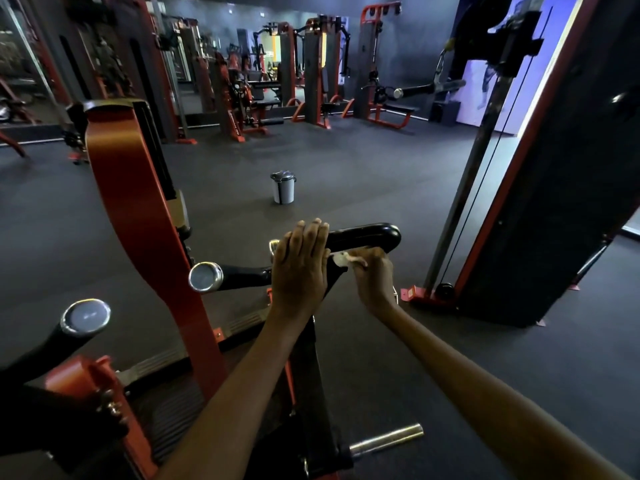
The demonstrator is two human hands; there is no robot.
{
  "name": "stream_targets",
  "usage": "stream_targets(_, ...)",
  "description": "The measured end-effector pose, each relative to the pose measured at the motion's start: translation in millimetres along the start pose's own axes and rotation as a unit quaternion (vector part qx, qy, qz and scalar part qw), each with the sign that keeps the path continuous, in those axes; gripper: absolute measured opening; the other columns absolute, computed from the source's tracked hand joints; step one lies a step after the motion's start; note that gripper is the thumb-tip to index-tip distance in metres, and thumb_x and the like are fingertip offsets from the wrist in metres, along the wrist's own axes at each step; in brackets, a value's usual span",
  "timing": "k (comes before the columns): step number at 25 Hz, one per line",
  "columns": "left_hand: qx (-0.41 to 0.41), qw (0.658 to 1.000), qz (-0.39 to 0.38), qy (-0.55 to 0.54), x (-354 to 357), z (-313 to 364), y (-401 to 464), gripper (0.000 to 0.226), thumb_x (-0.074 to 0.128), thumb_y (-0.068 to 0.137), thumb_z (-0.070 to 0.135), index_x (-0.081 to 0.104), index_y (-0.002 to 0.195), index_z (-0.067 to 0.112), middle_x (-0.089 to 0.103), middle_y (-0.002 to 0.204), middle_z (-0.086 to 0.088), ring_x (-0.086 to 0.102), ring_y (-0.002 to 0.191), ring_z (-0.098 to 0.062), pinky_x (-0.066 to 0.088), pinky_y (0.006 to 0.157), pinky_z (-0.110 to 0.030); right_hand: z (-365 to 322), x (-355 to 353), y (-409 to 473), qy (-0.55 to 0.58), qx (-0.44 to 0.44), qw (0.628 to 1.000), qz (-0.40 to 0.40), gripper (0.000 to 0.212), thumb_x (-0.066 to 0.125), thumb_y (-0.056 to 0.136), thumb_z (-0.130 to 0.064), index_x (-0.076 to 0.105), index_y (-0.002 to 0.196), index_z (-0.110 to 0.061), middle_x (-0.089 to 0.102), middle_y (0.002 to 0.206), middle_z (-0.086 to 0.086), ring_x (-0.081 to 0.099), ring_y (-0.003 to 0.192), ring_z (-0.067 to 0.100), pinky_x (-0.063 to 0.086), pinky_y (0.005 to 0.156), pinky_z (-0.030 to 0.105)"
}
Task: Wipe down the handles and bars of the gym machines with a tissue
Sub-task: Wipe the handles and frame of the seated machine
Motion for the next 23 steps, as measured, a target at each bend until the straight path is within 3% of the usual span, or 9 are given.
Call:
stream_targets(3, 0.001, 1.0, -0.015, -0.003, 2, 2, -3, 0.042, 0.043, 0.096, 0.021, 0.052, 0.135, 0.007, 0.055, 0.135, -0.009, 0.041, 0.128, -0.026, 0.028, 0.106, -0.038, 12, 12, 0, -0.294, -0.297, 0.909, 0.01, 0.029, 0.041, 0.088, -0.002, 0.068, 0.095, -0.005, 0.065, 0.096, 0.009, 0.061, 0.089, 0.022, 0.052, 0.077, 0.03)
stream_targets(5, -0.006, 0.999, -0.033, -0.011, 5, -1, -3, 0.042, 0.042, 0.097, 0.022, 0.051, 0.136, 0.007, 0.055, 0.135, -0.009, 0.041, 0.129, -0.026, 0.027, 0.107, -0.037, 22, 15, 9, -0.415, -0.337, 0.845, 0.018, 0.021, 0.051, 0.079, 0.004, 0.07, 0.086, 0.001, 0.067, 0.085, 0.011, 0.064, 0.083, 0.025, 0.051, 0.086, 0.033)
stream_targets(8, -0.008, 0.999, -0.037, -0.004, 6, -2, -4, 0.042, 0.041, 0.098, 0.022, 0.052, 0.135, 0.008, 0.056, 0.134, -0.008, 0.042, 0.128, -0.025, 0.028, 0.107, -0.038, 17, 47, 14, -0.346, -0.159, 0.92, -0.094, 0.019, 0.073, 0.066, 0.006, 0.07, 0.083, 0.001, 0.067, 0.08, 0.016, 0.066, 0.075, 0.028, 0.056, 0.077, 0.036)
stream_targets(11, -0.009, 0.999, -0.041, -0.003, 6, -1, -3, 0.043, 0.039, 0.099, 0.024, 0.051, 0.137, 0.009, 0.055, 0.136, -0.007, 0.042, 0.13, -0.025, 0.027, 0.108, -0.037, -5, 64, 23, -0.186, -0.068, 0.968, -0.157, 0.018, 0.052, 0.087, 0.005, 0.062, 0.102, 0.006, 0.065, 0.097, 0.022, 0.064, 0.09, 0.034, 0.054, 0.079, 0.04)
stream_targets(12, -0.01, 0.999, -0.044, -0.004, 6, -2, -4, 0.043, 0.038, 0.1, 0.024, 0.05, 0.138, 0.009, 0.054, 0.137, -0.007, 0.042, 0.131, -0.025, 0.026, 0.109, -0.037, -6, 68, 28, -0.235, -0.12, 0.941, -0.211, 0.022, 0.045, 0.091, 0.004, 0.06, 0.107, 0.005, 0.065, 0.102, 0.022, 0.064, 0.094, 0.034, 0.053, 0.082, 0.04)
stream_targets(14, -0.016, 0.999, -0.043, -0.006, 8, -2, -6, 0.043, 0.04, 0.099, 0.024, 0.048, 0.139, 0.01, 0.053, 0.138, -0.007, 0.041, 0.132, -0.025, 0.024, 0.11, -0.036, -9, 58, 31, -0.414, -0.308, 0.842, -0.158, 0.027, 0.045, 0.082, 0.009, 0.066, 0.099, 0.003, 0.068, 0.093, 0.018, 0.067, 0.087, 0.029, 0.053, 0.084, 0.039)
stream_targets(17, -0.024, 0.999, -0.039, -0.007, 12, -3, -7, 0.042, 0.04, 0.1, 0.024, 0.047, 0.139, 0.01, 0.054, 0.137, -0.007, 0.04, 0.132, -0.025, 0.025, 0.11, -0.037, 4, 38, 27, -0.584, -0.327, 0.743, -0.026, 0.015, 0.069, 0.059, -0.003, 0.073, 0.072, -0.012, 0.069, 0.07, 0.005, 0.067, 0.071, 0.021, 0.052, 0.078, 0.033)
stream_targets(20, -0.024, 0.999, -0.035, -0.007, 12, -3, -7, 0.041, 0.038, 0.1, 0.025, 0.045, 0.139, 0.011, 0.056, 0.133, -0.007, 0.041, 0.13, -0.024, 0.026, 0.109, -0.037, 11, 55, 14, -0.316, -0.153, 0.934, -0.066, 0.019, 0.076, 0.064, 0.004, 0.07, 0.081, -0.002, 0.068, 0.079, 0.014, 0.067, 0.077, 0.028, 0.055, 0.073, 0.035)
stream_targets(23, -0.03, 0.999, -0.04, -0.021, 11, -3, -8, 0.041, 0.035, 0.102, 0.025, 0.047, 0.138, 0.01, 0.057, 0.131, -0.007, 0.042, 0.129, -0.024, 0.026, 0.109, -0.036, 20, 55, 1, -0.157, -0.151, 0.976, 0.002, 0.033, 0.061, 0.08, 0.008, 0.063, 0.112, 0.002, 0.064, 0.113, 0.021, 0.059, 0.11, 0.034, 0.049, 0.095, 0.041)
Point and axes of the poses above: each hand's wrist, its own y-axis towards the middle knuckle, its own x-axis out of the palm, z = x × y, the point moved 7 cm from there along y, towards the middle knuckle
